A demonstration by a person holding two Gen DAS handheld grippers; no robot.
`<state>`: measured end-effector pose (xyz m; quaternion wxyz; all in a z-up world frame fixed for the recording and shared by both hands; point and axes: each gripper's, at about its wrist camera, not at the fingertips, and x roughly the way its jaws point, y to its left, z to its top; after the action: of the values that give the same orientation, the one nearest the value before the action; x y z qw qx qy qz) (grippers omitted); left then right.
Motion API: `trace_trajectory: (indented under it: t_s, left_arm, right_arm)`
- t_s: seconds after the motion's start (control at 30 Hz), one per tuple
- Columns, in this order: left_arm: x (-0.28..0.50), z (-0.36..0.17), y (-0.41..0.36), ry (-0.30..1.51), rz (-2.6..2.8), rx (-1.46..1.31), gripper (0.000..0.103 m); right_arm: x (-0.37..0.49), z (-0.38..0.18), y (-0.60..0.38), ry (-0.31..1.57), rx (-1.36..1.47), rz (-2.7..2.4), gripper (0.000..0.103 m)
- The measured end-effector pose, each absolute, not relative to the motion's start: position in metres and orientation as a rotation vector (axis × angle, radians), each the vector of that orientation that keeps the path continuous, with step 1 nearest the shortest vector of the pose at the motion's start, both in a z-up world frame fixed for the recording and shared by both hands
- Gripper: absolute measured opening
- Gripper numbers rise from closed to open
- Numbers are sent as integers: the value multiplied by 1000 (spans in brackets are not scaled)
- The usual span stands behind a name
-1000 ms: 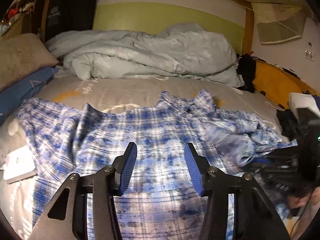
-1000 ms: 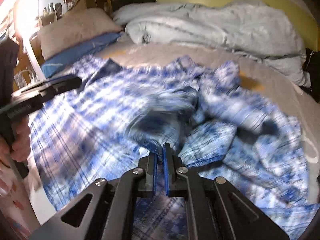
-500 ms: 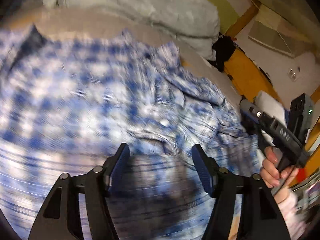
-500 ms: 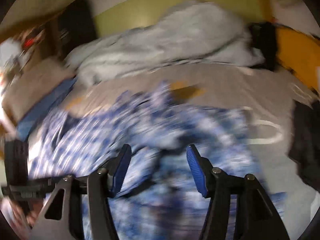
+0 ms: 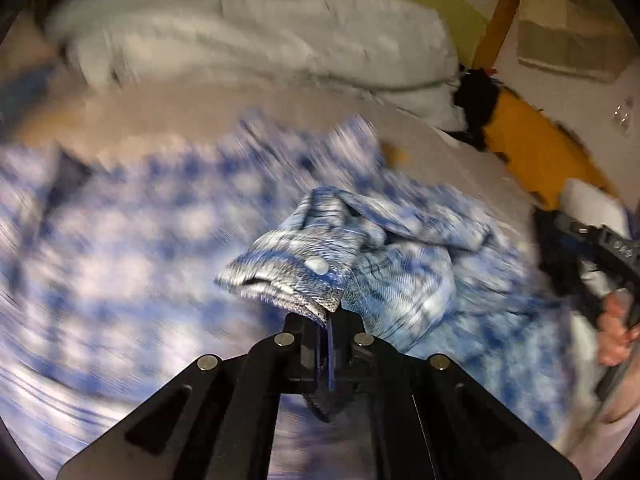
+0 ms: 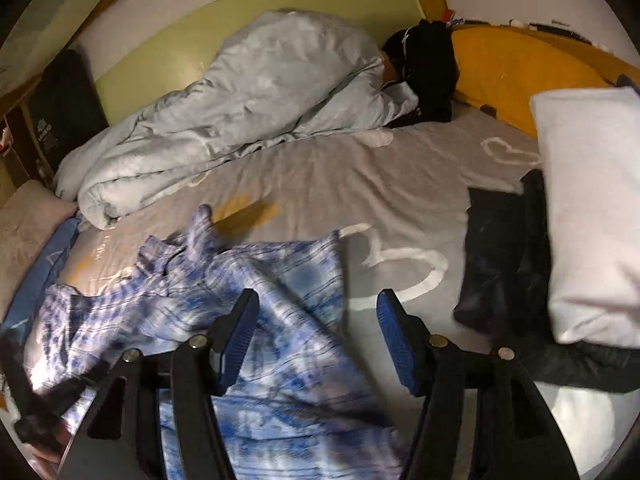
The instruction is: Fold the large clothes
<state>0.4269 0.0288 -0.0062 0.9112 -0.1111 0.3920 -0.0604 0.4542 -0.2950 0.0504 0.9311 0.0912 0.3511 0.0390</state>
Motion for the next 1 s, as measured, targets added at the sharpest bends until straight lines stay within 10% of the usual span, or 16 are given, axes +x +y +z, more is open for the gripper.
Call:
trace_trajectory:
  t_s: [0.23, 1.0]
  left_arm:
    - [447, 32, 55, 759, 190, 157, 1]
    - [470, -37, 106, 971, 427, 179, 4]
  right_arm:
    - [463, 40, -288, 757, 135, 19, 70]
    - [483, 11, -258, 861, 128, 35, 76]
